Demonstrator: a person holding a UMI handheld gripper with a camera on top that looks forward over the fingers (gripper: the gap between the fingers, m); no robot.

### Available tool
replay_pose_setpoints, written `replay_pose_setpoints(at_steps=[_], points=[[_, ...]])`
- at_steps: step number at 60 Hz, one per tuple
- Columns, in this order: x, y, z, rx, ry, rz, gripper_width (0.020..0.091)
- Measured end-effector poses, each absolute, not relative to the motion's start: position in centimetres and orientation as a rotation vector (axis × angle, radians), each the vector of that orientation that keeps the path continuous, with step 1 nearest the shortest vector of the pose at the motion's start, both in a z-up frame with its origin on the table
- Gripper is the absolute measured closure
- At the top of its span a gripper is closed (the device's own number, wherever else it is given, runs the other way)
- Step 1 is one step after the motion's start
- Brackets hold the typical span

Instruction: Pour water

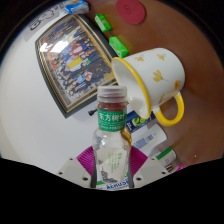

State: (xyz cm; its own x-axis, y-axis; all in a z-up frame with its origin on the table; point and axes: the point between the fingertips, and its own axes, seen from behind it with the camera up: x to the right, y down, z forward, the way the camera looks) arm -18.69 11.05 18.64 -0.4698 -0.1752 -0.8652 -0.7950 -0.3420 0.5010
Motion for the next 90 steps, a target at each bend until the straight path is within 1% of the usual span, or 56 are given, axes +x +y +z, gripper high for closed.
replay_pose_setpoints(at_steps=[9,17,23,33,37,40,45,52,61,67,72,73,75,79,87,90], points=[[-19.1,10.9,17.9,-1.32,1.442,1.856,0.0685],[-19.0,10.6,18.7,-1.516,1.222,1.674,0.0685],[-17.5,10.4,20.1,-1.667,0.943,1.424,0.0682],[-10.7,10.5,23.7,-1.741,0.486,0.912,0.0683],[-7.3,10.5,24.3,-1.744,0.352,0.711,0.0683],[-4.6,10.4,24.1,-1.746,0.257,0.56,0.0684],[-0.3,10.8,22.3,-1.765,0.132,0.34,0.0684],[4.2,11.1,17.8,-1.811,0.016,0.13,0.0685],[6.5,11.4,11.8,-1.878,-0.062,0.045,0.0685],[6.9,11.4,8.8,-1.906,-0.089,0.032,0.0684],[7.4,11.4,6.7,-1.923,-0.106,0.006,0.068],[7.4,11.4,6.3,-1.929,-0.108,0.004,0.0666],[7.4,11.4,6.7,-1.9,-0.102,0.019,0.0678],[7.5,11.3,6.4,-1.9,-0.086,0.04,0.0664],[7.6,11.4,6.4,-1.908,-0.065,0.066,0.056],[7.8,11.1,5.8,-1.947,-0.064,0.055,0.0432]])
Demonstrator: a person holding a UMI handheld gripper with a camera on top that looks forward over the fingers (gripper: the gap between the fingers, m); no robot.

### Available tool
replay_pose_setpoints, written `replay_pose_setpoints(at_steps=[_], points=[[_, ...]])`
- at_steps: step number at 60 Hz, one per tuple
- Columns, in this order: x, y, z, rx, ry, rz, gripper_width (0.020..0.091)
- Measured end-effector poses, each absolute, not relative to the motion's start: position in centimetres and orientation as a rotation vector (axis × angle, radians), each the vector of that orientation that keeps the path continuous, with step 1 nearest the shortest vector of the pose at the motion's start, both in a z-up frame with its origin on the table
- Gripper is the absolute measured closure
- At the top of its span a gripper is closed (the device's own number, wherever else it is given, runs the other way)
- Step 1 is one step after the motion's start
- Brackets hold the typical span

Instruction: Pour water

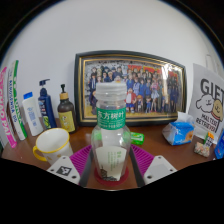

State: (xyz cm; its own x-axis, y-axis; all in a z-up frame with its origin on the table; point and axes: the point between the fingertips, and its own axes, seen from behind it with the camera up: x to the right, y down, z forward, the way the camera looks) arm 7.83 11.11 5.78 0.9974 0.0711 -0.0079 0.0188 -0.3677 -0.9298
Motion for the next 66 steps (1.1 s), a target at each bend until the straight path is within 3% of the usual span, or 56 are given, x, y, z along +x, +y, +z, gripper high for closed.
replay_pose_setpoints(at_steps=[2,4,19,45,55,66], points=[[8.0,10.8,5.2,-1.98,-0.059,0.042,0.0307],[8.1,10.4,4.9,-2.005,-0.055,0.037,0.0235],[8.0,4.8,6.2,-2.111,-0.019,-0.008,0.0246],[4.1,-14.5,18.0,-2.143,-0.01,-0.09,0.0251],[3.3,-20.0,20.6,-2.133,-0.006,-0.098,0.0251],[4.0,-23.0,21.5,-2.132,0.014,-0.106,0.0248]])
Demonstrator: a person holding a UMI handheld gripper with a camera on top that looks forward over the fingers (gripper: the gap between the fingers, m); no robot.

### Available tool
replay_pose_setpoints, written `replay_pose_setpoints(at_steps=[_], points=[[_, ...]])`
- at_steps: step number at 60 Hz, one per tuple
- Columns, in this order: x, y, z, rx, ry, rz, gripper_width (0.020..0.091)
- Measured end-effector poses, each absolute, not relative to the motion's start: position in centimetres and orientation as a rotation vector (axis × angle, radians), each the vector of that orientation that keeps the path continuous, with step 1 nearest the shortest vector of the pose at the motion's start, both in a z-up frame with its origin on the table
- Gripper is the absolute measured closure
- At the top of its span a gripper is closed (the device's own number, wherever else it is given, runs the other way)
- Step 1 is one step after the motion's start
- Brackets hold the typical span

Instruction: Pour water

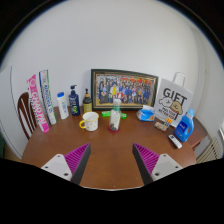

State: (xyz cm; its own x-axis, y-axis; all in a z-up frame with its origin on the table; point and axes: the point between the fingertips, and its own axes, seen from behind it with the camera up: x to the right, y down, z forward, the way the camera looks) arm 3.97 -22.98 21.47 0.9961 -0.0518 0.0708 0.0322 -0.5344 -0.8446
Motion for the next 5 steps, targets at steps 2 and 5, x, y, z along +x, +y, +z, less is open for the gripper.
replay_pose_setpoints(at_steps=[2,5], points=[[3.8,-23.21,21.8,-2.121,0.008,-0.091,0.0243],[3.49,-23.47,21.93,-2.121,-0.005,-0.071,0.025]])
